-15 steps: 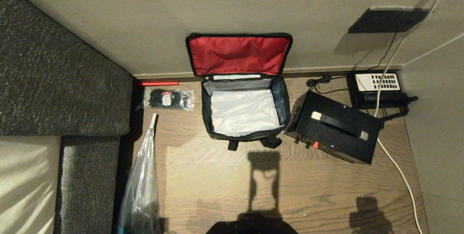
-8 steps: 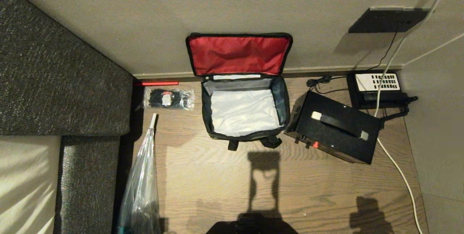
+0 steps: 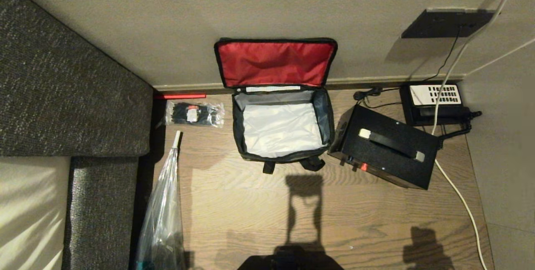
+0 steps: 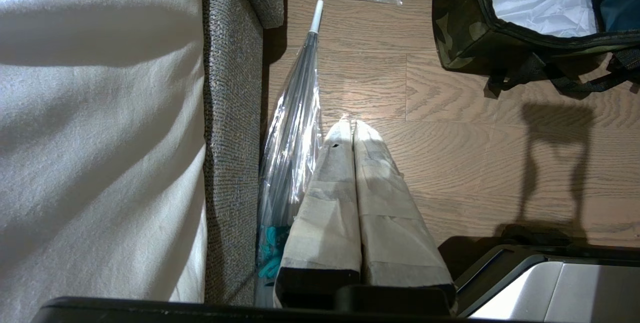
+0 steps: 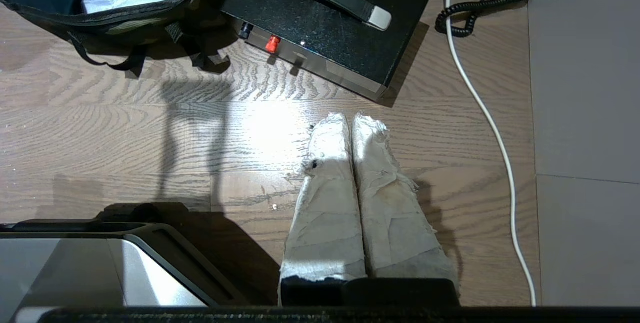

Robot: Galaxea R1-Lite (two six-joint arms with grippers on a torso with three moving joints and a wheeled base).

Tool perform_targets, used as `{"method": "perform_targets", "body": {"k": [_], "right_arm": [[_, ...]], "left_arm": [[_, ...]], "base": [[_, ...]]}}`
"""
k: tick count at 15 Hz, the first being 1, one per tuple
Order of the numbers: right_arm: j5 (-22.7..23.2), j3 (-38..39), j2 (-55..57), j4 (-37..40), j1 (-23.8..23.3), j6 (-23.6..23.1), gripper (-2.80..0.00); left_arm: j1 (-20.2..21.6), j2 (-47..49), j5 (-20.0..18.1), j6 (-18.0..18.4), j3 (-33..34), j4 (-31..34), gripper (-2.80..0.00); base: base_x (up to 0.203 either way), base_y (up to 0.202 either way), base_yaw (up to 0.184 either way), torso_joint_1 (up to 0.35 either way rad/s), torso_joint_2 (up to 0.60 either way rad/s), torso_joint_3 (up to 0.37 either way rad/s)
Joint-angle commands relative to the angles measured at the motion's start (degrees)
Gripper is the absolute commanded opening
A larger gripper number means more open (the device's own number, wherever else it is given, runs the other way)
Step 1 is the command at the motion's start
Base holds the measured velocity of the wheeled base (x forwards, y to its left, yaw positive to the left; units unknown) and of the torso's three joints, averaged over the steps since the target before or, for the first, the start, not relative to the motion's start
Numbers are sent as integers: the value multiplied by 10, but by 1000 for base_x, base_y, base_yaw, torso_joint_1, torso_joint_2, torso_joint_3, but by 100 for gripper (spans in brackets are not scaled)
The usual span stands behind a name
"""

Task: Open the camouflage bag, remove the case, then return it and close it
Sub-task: Grip the handle again

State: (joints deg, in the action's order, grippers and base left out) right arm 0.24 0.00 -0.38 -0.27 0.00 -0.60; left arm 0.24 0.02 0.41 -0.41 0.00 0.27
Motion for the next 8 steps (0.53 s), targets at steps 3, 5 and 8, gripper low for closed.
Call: {"method": "perform_targets", "body": {"k": [3, 5, 8], "right_arm": [[0, 0, 1, 0, 0, 0, -280], [0, 0, 1, 0, 0, 0, -280], [0, 0, 1, 0, 0, 0, -280]], "left_arm": [[0, -1, 0, 0, 2, 0, -280], [0, -1, 0, 0, 2, 0, -280], [0, -1, 0, 0, 2, 0, -280]], "base": [[0, 0, 0, 0, 0, 0], [0, 0, 0, 0, 0, 0], [0, 0, 0, 0, 0, 0]]}}
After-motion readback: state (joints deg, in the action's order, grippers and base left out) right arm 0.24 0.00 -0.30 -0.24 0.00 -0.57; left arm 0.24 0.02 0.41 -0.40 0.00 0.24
